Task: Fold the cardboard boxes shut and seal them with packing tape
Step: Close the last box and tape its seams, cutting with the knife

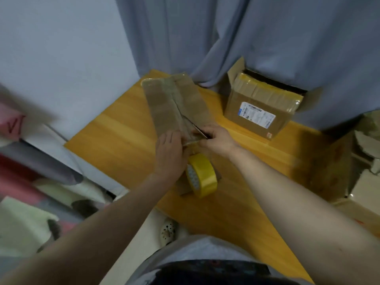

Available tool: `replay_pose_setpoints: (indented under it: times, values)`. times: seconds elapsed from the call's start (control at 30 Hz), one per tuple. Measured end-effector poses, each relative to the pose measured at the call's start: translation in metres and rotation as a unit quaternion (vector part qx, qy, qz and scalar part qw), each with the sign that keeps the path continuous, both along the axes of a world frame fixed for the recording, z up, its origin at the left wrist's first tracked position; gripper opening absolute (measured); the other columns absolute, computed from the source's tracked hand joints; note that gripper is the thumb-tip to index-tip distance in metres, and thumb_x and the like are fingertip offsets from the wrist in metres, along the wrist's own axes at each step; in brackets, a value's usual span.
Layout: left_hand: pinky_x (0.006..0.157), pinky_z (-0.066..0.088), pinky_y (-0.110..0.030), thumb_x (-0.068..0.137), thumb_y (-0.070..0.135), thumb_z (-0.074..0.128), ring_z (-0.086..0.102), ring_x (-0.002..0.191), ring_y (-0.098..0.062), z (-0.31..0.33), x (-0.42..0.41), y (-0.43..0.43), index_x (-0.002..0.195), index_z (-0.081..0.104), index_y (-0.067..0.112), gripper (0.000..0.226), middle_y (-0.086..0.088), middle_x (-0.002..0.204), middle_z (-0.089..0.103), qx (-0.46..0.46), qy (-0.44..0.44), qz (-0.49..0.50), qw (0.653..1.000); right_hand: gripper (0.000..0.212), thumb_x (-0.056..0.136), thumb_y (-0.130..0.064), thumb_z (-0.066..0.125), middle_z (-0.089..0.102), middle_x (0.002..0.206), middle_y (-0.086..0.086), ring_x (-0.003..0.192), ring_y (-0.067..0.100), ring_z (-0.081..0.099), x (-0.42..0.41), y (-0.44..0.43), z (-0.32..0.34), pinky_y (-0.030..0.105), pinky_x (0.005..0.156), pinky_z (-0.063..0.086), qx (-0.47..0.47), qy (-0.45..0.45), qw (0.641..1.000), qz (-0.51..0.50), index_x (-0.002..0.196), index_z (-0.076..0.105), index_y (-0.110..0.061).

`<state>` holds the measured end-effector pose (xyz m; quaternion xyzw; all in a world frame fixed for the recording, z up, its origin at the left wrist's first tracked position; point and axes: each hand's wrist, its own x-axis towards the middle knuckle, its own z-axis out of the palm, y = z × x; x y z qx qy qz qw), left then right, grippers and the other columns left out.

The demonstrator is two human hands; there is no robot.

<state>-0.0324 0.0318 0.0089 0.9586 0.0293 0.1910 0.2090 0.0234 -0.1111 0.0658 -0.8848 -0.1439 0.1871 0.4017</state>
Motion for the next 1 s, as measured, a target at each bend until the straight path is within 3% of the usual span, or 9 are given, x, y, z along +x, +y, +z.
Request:
replay_pose_setpoints:
  times: [0.07, 0.13, 0.23, 0.37, 0.47, 0.57, 0.67, 0.9, 1.0]
  values:
    - [0.069, 0.037, -0.036, 0.072, 0.019, 0.065, 0.048, 0.078, -0.026, -0.002, -0.025, -0.007, 0.084, 0.049, 0.014, 0.020, -0.006, 0.083, 0.050, -0.039, -0.018, 0.020, 0.999, 0.056, 0.071, -0.029, 0.076, 0.053, 0.118, 0.010, 0.115, 0.021, 0.047, 0.008, 0.002, 0.000, 0.018, 0.084, 0.033, -0.081, -0.023, 0.995, 0.055, 0.125, 0.062, -0.021]
    - [0.065, 0.037, -0.036, 0.078, 0.032, 0.063, 0.043, 0.073, -0.020, -0.007, -0.044, -0.020, 0.084, 0.039, 0.024, 0.025, 0.000, 0.081, 0.043, -0.189, 0.092, 0.023, 0.977, 0.062, 0.070, -0.038, 0.078, 0.047, 0.120, 0.005, 0.115, 0.024, 0.048, 0.013, 0.008, 0.003, 0.030, 0.085, 0.042, -0.182, -0.057, 0.977, 0.092, 0.129, 0.057, -0.033]
    - [0.082, 0.050, -0.045, 0.070, 0.058, 0.068, 0.053, 0.091, -0.023, -0.016, -0.042, -0.039, 0.101, 0.036, 0.025, 0.056, -0.002, 0.101, 0.046, -0.463, 0.282, 0.104, 0.834, 0.054, 0.073, -0.039, 0.076, 0.039, 0.106, -0.001, 0.106, 0.025, 0.052, 0.014, 0.017, 0.006, 0.035, 0.072, 0.047, -0.265, -0.130, 0.949, 0.110, 0.124, 0.058, -0.034]
    - [0.103, 0.042, -0.045, 0.084, 0.038, 0.068, 0.047, 0.124, -0.032, -0.028, -0.018, -0.056, 0.139, 0.028, 0.009, 0.074, -0.012, 0.138, 0.042, -0.602, 0.288, 0.217, 0.713, 0.052, 0.076, -0.042, 0.074, 0.041, 0.120, 0.002, 0.111, 0.025, 0.049, 0.015, 0.020, 0.000, 0.033, 0.070, 0.042, -0.294, -0.149, 0.935, 0.133, 0.123, 0.056, -0.028]
    - [0.106, 0.037, -0.051, 0.070, 0.066, 0.065, 0.042, 0.130, -0.034, -0.035, -0.009, -0.068, 0.148, 0.017, 0.020, 0.102, -0.008, 0.146, 0.037, -0.681, 0.287, 0.220, 0.637, 0.058, 0.074, -0.042, 0.077, 0.044, 0.121, 0.001, 0.111, 0.025, 0.052, 0.018, 0.018, -0.002, 0.036, 0.074, 0.047, -0.276, -0.157, 0.940, 0.125, 0.123, 0.051, -0.023]
    - [0.096, 0.045, -0.056, 0.030, 0.086, 0.070, 0.054, 0.118, -0.039, -0.079, 0.000, -0.068, 0.139, 0.034, 0.019, 0.133, -0.013, 0.133, 0.053, -0.690, 0.273, 0.233, 0.628, 0.065, 0.071, -0.044, 0.079, 0.048, 0.122, 0.002, 0.110, 0.028, 0.054, 0.021, 0.018, -0.002, 0.039, 0.077, 0.049, -0.278, -0.159, 0.938, 0.134, 0.122, 0.046, -0.020]
    - [0.089, 0.049, -0.056, 0.023, 0.085, 0.072, 0.060, 0.107, -0.041, -0.105, -0.006, -0.063, 0.129, 0.042, 0.017, 0.130, -0.013, 0.121, 0.060, -0.679, 0.290, 0.273, 0.617, 0.070, 0.069, -0.047, 0.078, 0.049, 0.121, 0.004, 0.108, 0.030, 0.055, 0.024, 0.019, -0.004, 0.038, 0.074, 0.047, -0.287, -0.178, 0.930, 0.144, 0.122, 0.042, -0.018]
    - [0.093, 0.048, -0.054, 0.087, 0.050, 0.058, 0.055, 0.106, -0.033, -0.064, -0.007, -0.069, 0.118, 0.036, 0.025, 0.046, -0.008, 0.114, 0.051, -0.686, 0.231, 0.252, 0.642, 0.081, 0.075, -0.043, 0.075, 0.041, 0.126, 0.012, 0.096, 0.032, 0.061, 0.020, 0.027, -0.022, 0.035, 0.066, 0.037, -0.404, -0.276, 0.855, 0.170, 0.133, 0.027, -0.012]
    - [0.091, 0.048, -0.057, 0.083, 0.048, 0.057, 0.057, 0.105, -0.039, -0.067, -0.008, -0.065, 0.099, 0.045, 0.036, 0.024, -0.012, 0.115, 0.054, -0.697, 0.224, 0.239, 0.637, 0.085, 0.072, -0.047, 0.077, 0.041, 0.129, 0.009, 0.103, 0.030, 0.058, 0.025, 0.025, -0.018, 0.034, 0.069, 0.039, -0.365, -0.231, 0.888, 0.162, 0.134, 0.029, -0.016]
